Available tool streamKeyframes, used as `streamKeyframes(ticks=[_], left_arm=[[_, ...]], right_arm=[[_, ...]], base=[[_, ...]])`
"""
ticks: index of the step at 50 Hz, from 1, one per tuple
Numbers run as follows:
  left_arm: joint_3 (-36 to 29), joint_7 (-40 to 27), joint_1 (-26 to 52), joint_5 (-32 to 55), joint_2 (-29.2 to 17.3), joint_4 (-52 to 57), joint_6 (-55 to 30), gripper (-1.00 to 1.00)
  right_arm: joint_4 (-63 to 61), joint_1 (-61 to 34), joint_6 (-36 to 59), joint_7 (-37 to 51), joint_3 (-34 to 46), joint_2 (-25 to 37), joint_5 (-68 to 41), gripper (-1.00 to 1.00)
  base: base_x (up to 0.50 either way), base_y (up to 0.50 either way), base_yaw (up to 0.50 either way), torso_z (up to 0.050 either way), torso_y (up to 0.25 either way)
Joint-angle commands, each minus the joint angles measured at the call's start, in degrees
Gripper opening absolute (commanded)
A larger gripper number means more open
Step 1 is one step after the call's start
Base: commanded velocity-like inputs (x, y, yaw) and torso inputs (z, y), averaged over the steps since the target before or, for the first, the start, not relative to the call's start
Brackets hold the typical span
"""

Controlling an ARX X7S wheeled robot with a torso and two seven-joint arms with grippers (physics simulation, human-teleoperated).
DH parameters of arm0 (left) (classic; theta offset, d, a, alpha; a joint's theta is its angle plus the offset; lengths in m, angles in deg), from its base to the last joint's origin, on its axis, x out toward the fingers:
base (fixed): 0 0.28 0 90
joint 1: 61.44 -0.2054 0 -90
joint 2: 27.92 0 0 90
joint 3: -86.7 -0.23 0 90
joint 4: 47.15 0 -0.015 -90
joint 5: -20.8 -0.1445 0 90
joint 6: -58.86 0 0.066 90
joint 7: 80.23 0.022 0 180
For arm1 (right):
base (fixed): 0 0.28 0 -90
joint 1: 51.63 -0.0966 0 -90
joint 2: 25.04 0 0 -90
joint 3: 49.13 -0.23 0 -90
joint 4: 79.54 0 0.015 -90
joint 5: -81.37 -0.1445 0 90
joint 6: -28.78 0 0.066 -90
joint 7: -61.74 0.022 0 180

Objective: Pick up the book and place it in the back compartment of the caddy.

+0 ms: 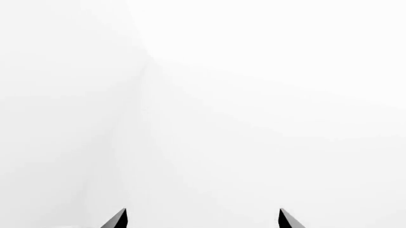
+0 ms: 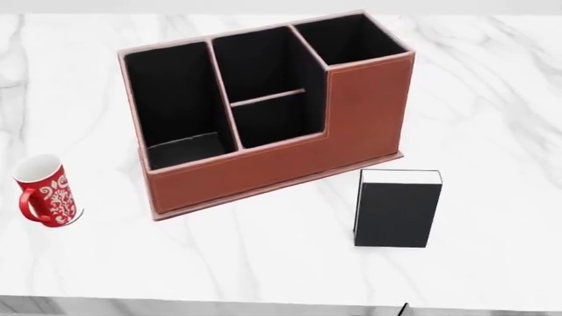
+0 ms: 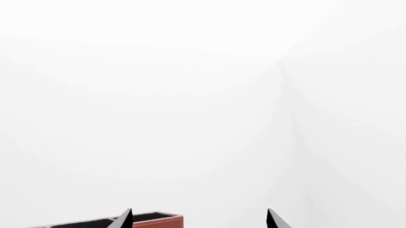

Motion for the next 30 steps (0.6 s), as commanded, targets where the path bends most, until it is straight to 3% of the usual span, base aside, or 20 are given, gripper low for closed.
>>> streamKeyframes(ticks=[1, 30], left_arm=[[-0.27, -0.49, 0.06, 0.13, -0.36, -0.07, 0.2, 1.0], [-0.79, -1.02, 0.14, 0.46, -0.95, -0.37, 0.85, 1.0]], right_arm=[[-0.23, 0.06, -0.07, 0.71, 0.54, 0.57, -0.3, 1.0], [0.28, 0.1, -2.23, 2.03, 2.05, 2.04, -0.3, 1.0]], base=[[0.0, -0.1, 0.0, 0.0, 0.0], [0.0, -0.04, 0.0, 0.0, 0.0]])
